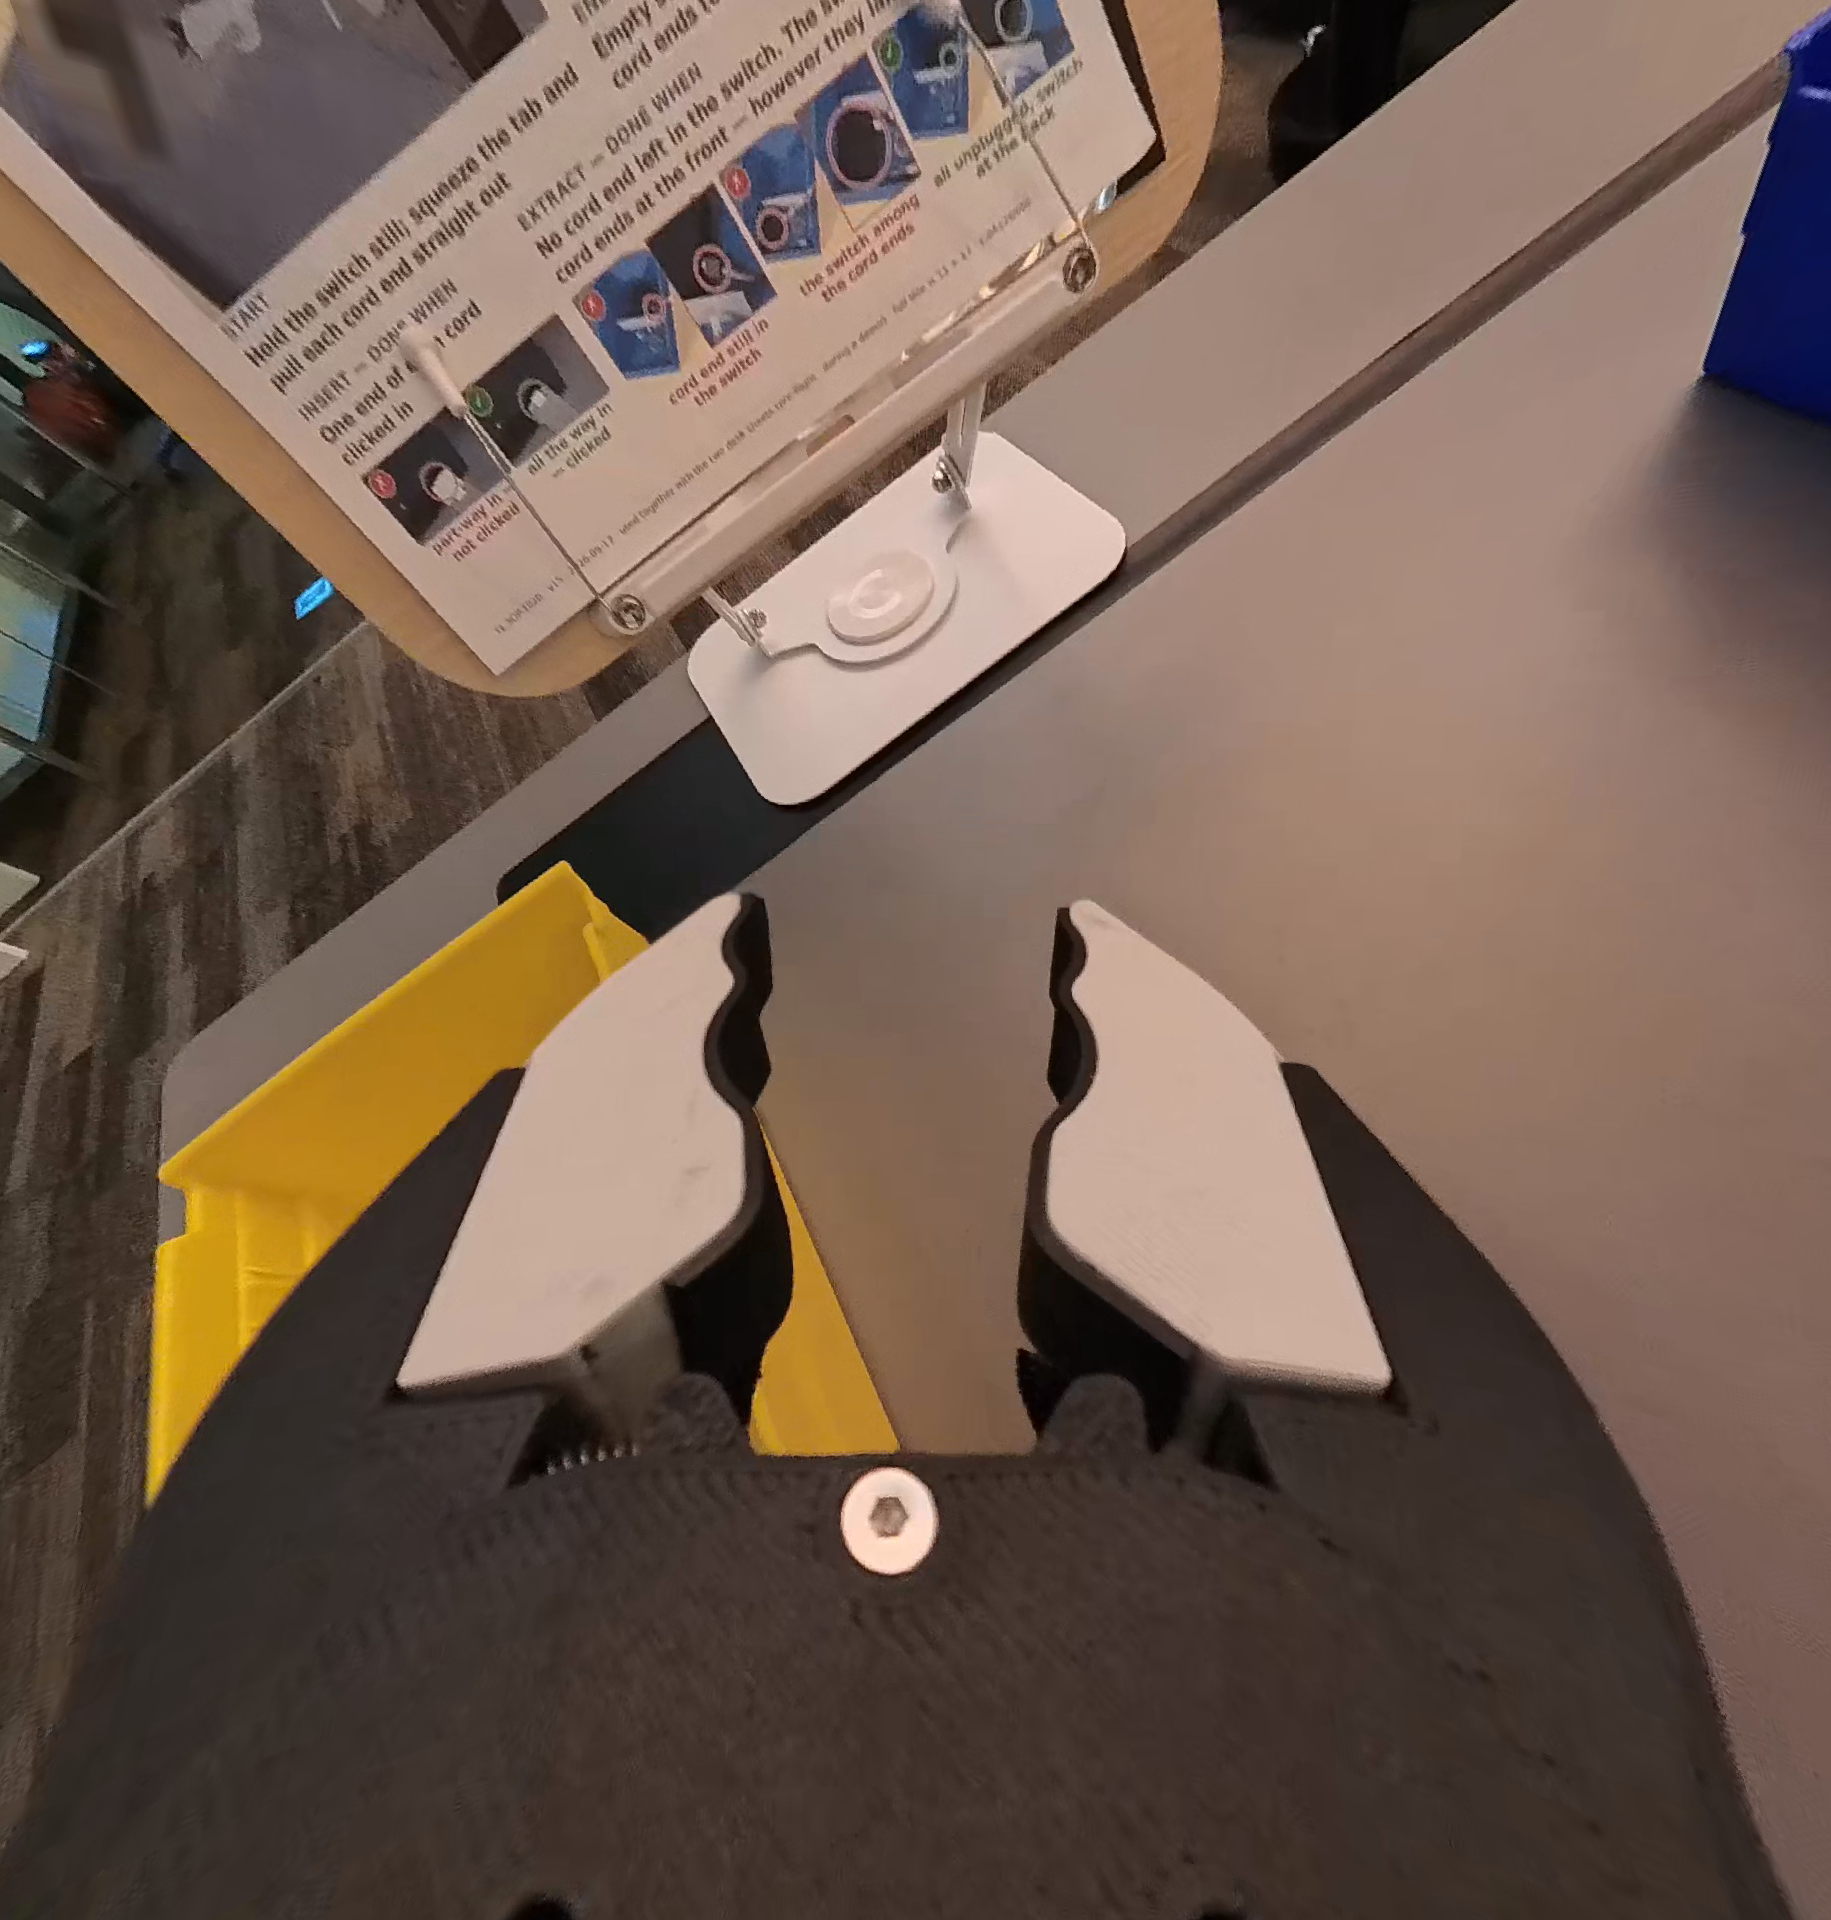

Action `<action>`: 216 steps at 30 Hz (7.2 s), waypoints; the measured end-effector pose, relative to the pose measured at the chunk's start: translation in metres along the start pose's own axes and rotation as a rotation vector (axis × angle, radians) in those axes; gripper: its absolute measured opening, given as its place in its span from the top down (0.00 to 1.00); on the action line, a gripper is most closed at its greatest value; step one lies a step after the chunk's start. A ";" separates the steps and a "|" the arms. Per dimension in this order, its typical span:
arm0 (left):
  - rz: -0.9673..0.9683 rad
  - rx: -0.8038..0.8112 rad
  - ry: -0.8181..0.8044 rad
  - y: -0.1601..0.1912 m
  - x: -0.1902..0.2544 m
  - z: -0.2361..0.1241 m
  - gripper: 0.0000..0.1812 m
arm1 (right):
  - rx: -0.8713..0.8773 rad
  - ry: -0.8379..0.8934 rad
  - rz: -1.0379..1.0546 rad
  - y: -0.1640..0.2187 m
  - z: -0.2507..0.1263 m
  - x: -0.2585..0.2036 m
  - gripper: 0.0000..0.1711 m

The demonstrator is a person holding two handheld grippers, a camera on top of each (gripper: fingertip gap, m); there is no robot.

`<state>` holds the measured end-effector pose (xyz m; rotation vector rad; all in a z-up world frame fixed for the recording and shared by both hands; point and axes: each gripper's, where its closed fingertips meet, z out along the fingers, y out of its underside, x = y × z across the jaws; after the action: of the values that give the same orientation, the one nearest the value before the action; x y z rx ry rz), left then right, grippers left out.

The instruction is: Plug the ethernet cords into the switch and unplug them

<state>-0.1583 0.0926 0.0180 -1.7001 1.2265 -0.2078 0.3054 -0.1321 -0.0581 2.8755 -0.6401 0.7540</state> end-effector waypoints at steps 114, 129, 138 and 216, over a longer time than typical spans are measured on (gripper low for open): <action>-0.569 0.595 -0.270 0.026 -0.179 -0.286 0.50 | 0.178 -1.072 -0.503 -0.002 -0.356 -0.359 0.95; -0.366 0.057 0.635 -0.041 0.103 -0.045 0.44 | 0.327 -1.100 0.203 0.076 -0.150 0.010 0.97; -0.281 -0.202 0.556 0.013 0.165 0.053 0.45 | 0.161 -1.036 0.481 0.154 -0.023 0.047 0.97; -0.524 0.456 0.125 0.044 -0.175 -0.156 0.71 | 1.603 -0.366 0.150 0.052 -0.235 0.041 0.83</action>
<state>-0.3655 0.1368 0.1275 -1.5791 0.7187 -0.8540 0.2106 -0.1476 0.1661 4.5328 -0.2405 1.0807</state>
